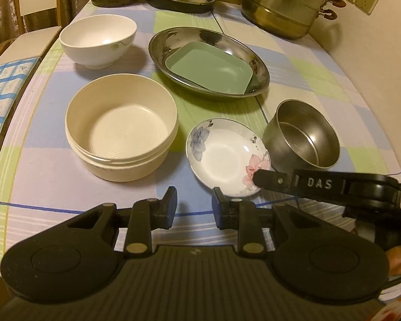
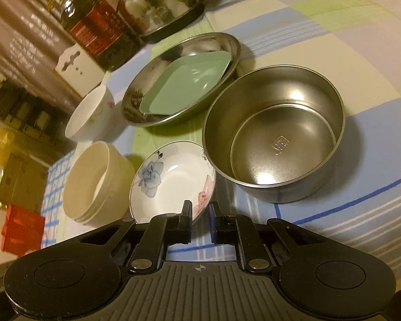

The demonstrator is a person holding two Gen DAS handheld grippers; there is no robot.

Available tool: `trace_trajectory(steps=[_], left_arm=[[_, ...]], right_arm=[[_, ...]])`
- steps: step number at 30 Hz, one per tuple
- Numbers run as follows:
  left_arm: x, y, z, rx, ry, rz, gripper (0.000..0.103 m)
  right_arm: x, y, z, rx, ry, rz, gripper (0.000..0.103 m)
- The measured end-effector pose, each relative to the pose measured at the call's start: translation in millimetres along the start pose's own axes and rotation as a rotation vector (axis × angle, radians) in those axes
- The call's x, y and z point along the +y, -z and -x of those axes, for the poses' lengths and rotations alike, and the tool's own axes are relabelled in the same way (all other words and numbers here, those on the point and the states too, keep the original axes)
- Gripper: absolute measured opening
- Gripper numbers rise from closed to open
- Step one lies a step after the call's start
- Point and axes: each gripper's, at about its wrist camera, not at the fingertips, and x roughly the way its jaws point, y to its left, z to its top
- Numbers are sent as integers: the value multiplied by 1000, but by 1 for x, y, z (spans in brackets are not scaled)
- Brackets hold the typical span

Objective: Organize plates and bowls
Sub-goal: 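Close the left gripper on the rim of the floral dish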

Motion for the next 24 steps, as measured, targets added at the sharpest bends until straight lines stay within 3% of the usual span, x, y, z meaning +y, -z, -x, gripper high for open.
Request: trace_trajectory(steps=[10,17,24], left_arm=[[-2,2,-5,15,14,-7,24],[-3,0,-14,26,7,-20,23],[3,1,-19,30,13,-16,8]], right_arm=[[-1,8,12,132,-27,147,13],[-3,8,11,97,-1,115,13],[-2,8,8,67,13,114,13]])
